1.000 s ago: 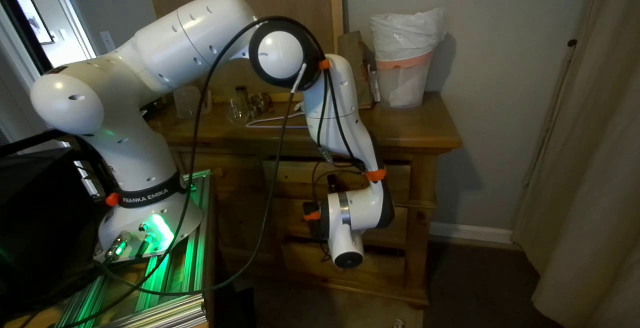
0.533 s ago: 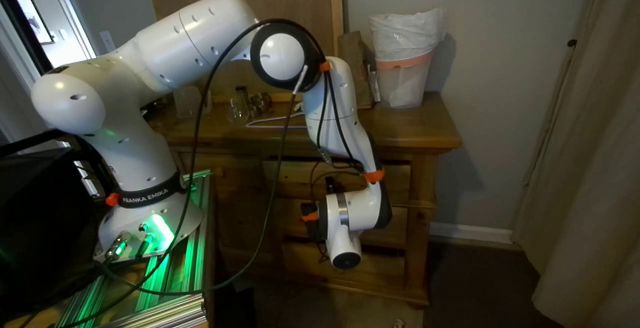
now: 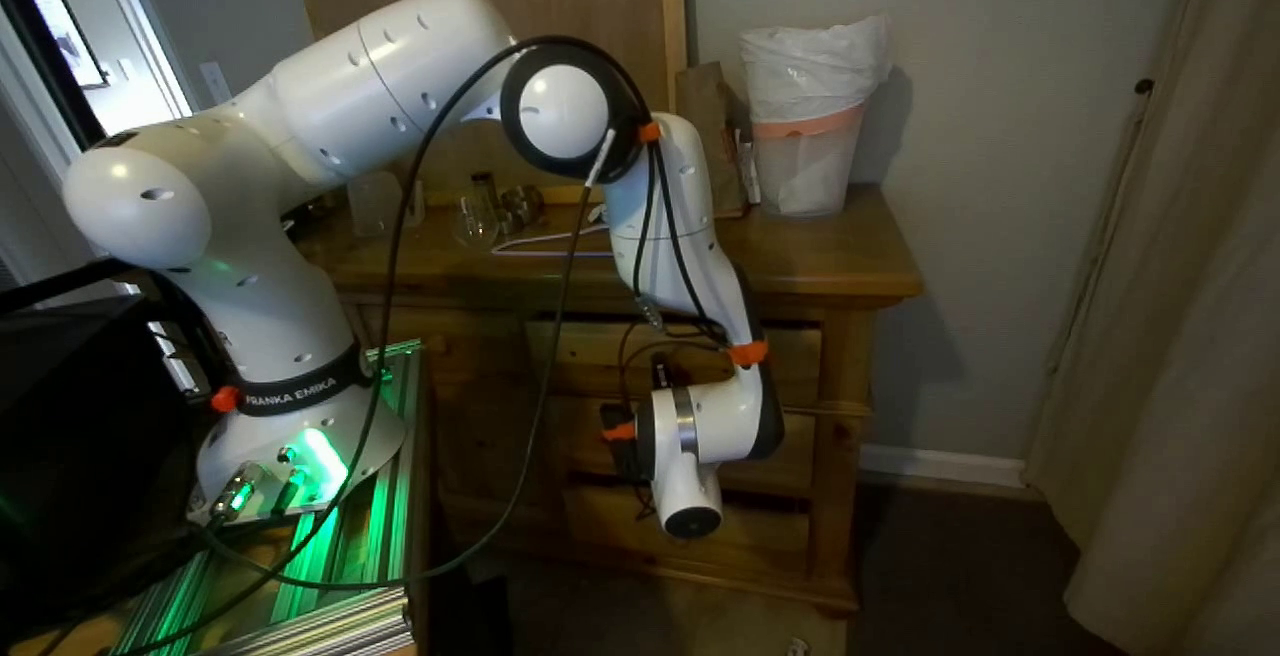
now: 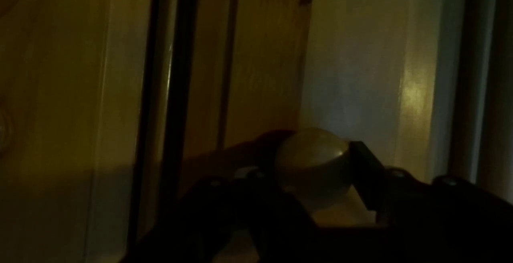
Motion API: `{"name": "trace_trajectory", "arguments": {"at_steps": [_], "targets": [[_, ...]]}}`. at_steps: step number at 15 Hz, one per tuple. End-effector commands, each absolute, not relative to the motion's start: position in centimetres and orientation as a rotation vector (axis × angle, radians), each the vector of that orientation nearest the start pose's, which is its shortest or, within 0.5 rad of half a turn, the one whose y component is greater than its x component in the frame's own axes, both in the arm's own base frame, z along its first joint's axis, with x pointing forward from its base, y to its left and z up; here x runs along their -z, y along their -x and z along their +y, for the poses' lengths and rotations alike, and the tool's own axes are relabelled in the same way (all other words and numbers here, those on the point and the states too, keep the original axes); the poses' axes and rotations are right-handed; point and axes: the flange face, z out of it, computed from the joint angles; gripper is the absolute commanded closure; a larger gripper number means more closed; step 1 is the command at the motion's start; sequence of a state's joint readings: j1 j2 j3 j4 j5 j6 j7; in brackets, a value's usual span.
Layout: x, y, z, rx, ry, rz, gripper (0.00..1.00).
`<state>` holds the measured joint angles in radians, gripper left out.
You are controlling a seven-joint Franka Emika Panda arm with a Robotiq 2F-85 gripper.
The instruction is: Open the topmost drawer on the right then place the hanger inside the drawer.
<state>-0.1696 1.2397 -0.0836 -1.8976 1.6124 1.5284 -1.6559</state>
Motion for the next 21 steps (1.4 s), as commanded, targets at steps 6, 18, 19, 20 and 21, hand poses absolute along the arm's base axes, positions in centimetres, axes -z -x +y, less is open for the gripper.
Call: {"name": "trace_trajectory", "arguments": {"at_steps": [6, 18, 19, 20, 21], "targets": [[11.0, -41.7, -2.8, 0.267, 1.676, 0.148, 0.76], [8.9, -37.8, -9.0, 0.259, 1.778, 0.255, 0.76], [8.7, -37.4, -9.4, 0.26, 1.783, 0.263, 0.76], [8.6, -37.0, -9.9, 0.261, 1.792, 0.274, 0.76], [8.5, -36.6, -10.4, 0.26, 1.801, 0.283, 0.76]]}}
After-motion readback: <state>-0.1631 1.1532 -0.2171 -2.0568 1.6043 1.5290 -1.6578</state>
